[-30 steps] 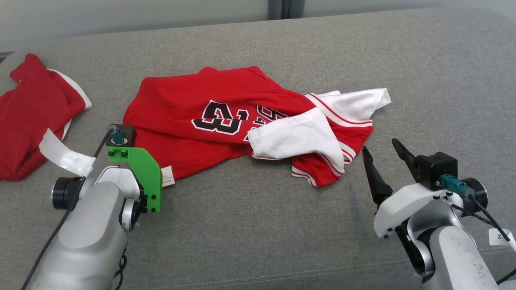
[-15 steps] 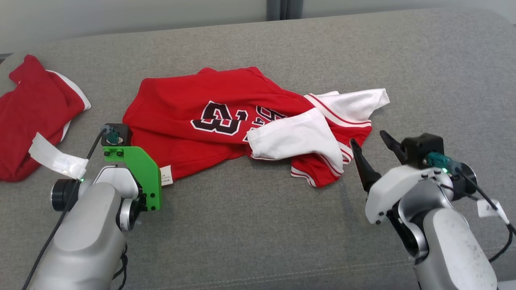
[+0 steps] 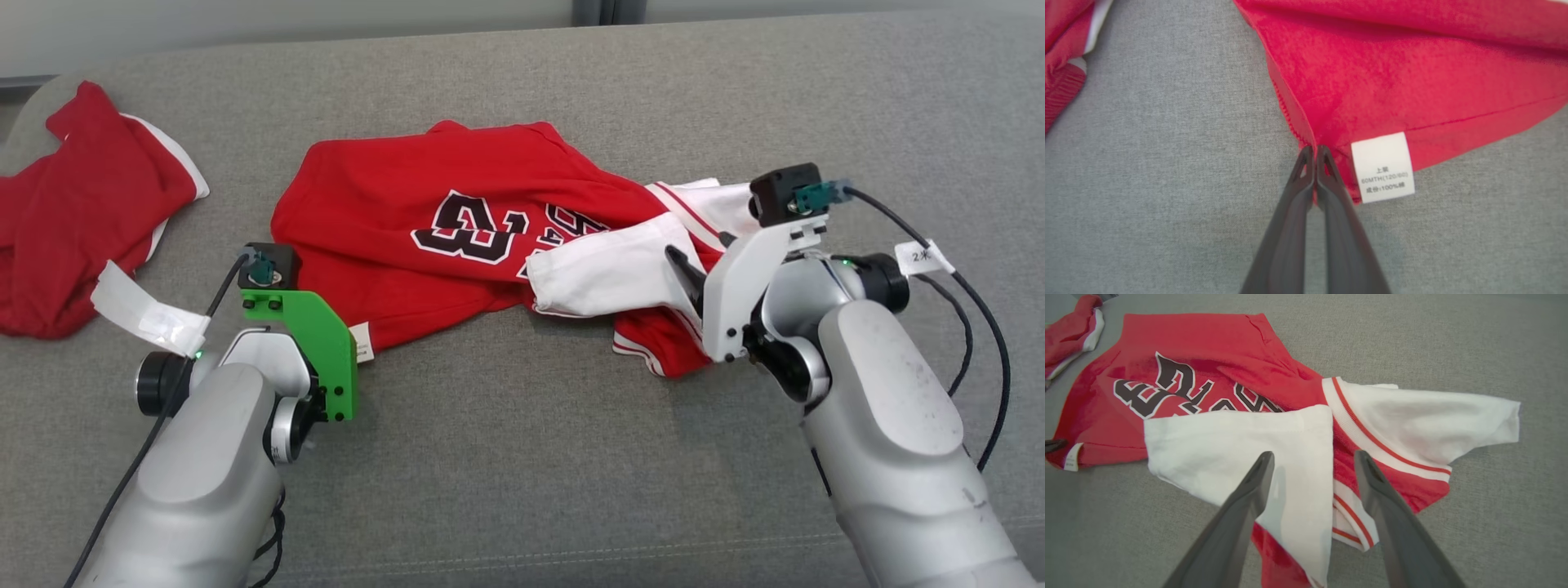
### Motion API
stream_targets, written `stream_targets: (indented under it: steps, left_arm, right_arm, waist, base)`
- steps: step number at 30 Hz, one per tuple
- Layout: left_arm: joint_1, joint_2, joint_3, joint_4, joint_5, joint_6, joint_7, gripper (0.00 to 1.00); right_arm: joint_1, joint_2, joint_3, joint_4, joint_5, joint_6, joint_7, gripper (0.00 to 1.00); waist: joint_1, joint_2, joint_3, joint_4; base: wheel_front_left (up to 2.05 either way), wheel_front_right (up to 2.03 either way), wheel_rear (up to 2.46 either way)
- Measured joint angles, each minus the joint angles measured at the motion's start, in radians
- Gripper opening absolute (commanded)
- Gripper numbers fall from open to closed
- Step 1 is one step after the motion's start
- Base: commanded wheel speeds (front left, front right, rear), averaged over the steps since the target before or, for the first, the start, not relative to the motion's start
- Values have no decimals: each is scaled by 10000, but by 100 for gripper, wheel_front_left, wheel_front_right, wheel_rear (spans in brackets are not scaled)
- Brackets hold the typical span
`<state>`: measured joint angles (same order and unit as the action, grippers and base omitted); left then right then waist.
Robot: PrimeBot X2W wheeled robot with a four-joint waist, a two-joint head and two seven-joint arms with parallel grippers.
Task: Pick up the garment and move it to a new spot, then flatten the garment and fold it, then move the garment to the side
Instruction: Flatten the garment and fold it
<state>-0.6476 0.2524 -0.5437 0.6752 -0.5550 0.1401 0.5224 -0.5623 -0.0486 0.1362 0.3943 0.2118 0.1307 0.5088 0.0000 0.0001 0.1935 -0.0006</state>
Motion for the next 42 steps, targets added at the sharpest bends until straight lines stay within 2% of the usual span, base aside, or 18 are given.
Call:
stream_targets:
  steps: [4, 6, 12, 14, 16, 22, 26, 29, 31, 33, 39, 41, 42]
  left_arm:
    - [-135, -107, -94, 21, 0, -75, 4, 0]
    - [-177, -115, -117, 23, 2, -81, 4, 0]
    - [-374, -173, -249, 17, 27, -125, 13, 0]
    - [-407, -190, -286, 17, 29, -127, 2, 0]
    - [-407, -222, -330, 38, 27, -157, 2, 0]
    - [-451, -291, -360, 113, -2, -169, -50, 0]
    - [-456, -293, -360, 169, -61, -176, -88, 0]
    - [-487, -309, -376, 203, -69, -176, -90, 0]
    - [-511, -316, -382, 211, -77, -178, -102, 0]
    - [-524, -316, -393, 224, -81, -178, -104, 0]
    - [-568, -307, -384, 265, -159, -171, -148, 0]
    - [-584, -311, -362, 297, -178, -163, -224, 0]
    - [-584, -309, -336, 301, -211, -151, -320, 0]
  right_arm:
    - [-975, -4, -50, 1241, 472, 0, -8, 100]
    - [-1104, 2, -48, 1480, 564, 2, 19, 100]
    - [-2301, 6, -573, 2867, 1248, 0, 454, 100]
    - [-2672, 6, -846, 3317, 1225, 0, 583, 96]
    - [-2981, -17, -980, 3772, 1455, 0, 882, 88]
    - [-3652, -6, -543, 4362, 1885, 0, 1559, 79]
    - [-3791, 13, -364, 4709, 1634, 0, 1870, 58]
    - [-3820, -8, -504, 4915, 1438, 0, 2000, 56]
    - [-3817, 4, -610, 4982, 1319, 0, 2010, 62]
    - [-3799, -4, -681, 5003, 1375, 0, 2010, 60]
    - [-3787, -6, -558, 5068, 1768, 0, 2119, 20]
    - [-3780, 2, -443, 5074, 1990, 0, 2142, 0]
    - [-3777, 0, -407, 5049, 2017, 0, 2077, 0]
  waist:
    - [0, 0, 186, 139]
    - [0, 0, 221, 168]
    - [0, 0, 459, 348]
    - [0, 0, 515, 414]
    - [0, 0, 547, 478]
    - [0, 0, 578, 539]
    - [0, 0, 559, 503]
    - [0, 0, 561, 506]
    - [0, 0, 568, 508]
    - [0, 0, 576, 511]
    - [0, 0, 622, 521]
    - [0, 0, 618, 559]
    - [0, 0, 607, 567]
  base:
    - [0, 0, 0]
    - [0, 0, 0]
    - [0, 0, 0]
    - [0, 0, 0]
    - [0, 0, 0]
    - [0, 0, 0]
    - [0, 0, 0]
    - [0, 0, 0]
    - [0, 0, 0]
    - [0, 0, 0]
    - [0, 0, 0]
    - [0, 0, 0]
    - [0, 0, 0]
